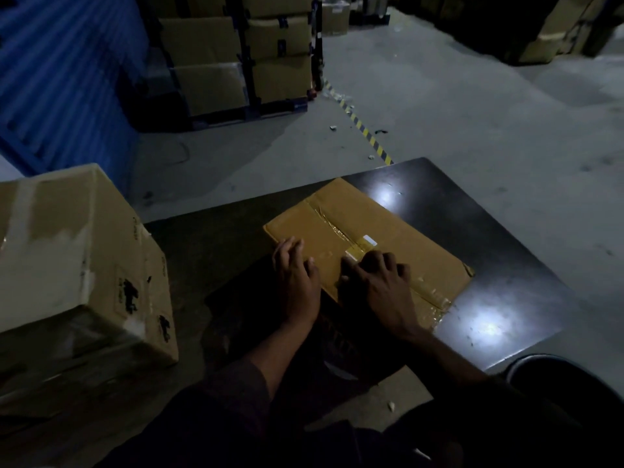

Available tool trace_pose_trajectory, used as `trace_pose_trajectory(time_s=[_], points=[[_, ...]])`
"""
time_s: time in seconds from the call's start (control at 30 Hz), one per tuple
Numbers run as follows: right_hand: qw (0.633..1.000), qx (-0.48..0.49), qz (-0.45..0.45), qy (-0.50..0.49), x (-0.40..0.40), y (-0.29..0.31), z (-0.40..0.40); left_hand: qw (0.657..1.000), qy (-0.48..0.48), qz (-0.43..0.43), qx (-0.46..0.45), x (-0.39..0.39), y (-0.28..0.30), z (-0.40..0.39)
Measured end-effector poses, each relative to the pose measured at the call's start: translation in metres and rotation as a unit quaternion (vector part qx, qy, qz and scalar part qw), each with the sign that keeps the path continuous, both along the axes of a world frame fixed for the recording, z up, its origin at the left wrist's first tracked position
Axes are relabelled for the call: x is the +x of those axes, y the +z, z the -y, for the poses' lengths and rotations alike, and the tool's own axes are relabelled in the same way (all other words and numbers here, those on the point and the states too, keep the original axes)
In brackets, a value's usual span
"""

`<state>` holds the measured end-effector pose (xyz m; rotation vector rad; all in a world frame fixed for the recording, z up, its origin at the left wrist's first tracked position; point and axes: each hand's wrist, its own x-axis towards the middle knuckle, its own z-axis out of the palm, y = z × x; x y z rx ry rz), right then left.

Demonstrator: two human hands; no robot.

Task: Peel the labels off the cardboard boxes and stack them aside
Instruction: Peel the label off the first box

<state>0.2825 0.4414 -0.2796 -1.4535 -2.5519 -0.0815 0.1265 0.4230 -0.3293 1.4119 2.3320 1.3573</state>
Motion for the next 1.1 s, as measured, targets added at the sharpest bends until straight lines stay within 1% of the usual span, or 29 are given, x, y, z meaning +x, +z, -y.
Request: trace_pose_trajectory(time_s=[0.07,0.1,0.23,0.3,0.4,0.5,0.6,0.67,0.73,0.8,0.87,0.93,1.0,1.07,1.1], points=[[0.998,0.007,-0.009,0.067,0.002,-0.002,0.015,1.0,-0.004,0.0,-0.001,-0.001,-0.002,0.002],[0.997,0.007,-0.005,0.076,0.004,0.0,0.014,1.0,-0.009,0.001,-0.002,-0.001,-0.002,0.002],[0.999,0.008,-0.003,-0.039,0.006,0.002,-0.013,1.0,-0.014,0.011,-0.004,-0.001,-0.001,-0.005],[0.999,0.014,-0.007,-0.045,0.005,-0.002,-0.013,1.0,-0.015,0.02,-0.003,0.0,0.0,-0.004],[0.995,0.008,-0.062,-0.081,0.009,-0.005,-0.013,0.998,-0.011,0.065,0.014,0.004,0.002,0.001],[0.99,0.007,-0.108,-0.095,0.019,-0.006,-0.027,0.992,0.032,0.123,0.023,0.014,0.004,0.009],[0.965,-0.025,-0.234,-0.114,0.036,0.003,-0.041,0.972,0.059,0.225,-0.019,0.033,-0.003,0.02],[0.953,-0.025,-0.265,-0.144,0.049,0.008,-0.049,0.957,0.052,0.282,-0.044,0.047,-0.011,0.027],[0.955,-0.005,-0.252,-0.158,0.063,0.009,-0.061,0.947,0.049,0.314,-0.043,0.057,-0.014,0.029],[0.961,-0.003,-0.233,-0.148,0.077,0.005,-0.076,0.942,0.036,0.331,-0.034,0.061,-0.006,0.022],[0.97,-0.008,-0.21,-0.122,0.09,-0.001,-0.09,0.941,-0.001,0.337,-0.035,0.06,0.007,0.004],[0.976,-0.014,-0.191,-0.103,0.098,-0.001,-0.101,0.934,-0.05,0.35,-0.057,0.055,0.017,-0.028],[0.979,-0.029,-0.182,-0.087,0.105,0.001,-0.112,0.91,-0.1,0.392,-0.094,0.049,0.03,-0.059],[0.985,-0.046,-0.154,-0.068,0.12,-0.001,-0.121,0.883,-0.138,0.432,-0.122,0.049,0.038,-0.081],[0.986,-0.042,-0.141,-0.074,0.131,-0.004,-0.124,0.878,-0.142,0.438,-0.133,0.053,0.038,-0.087]])
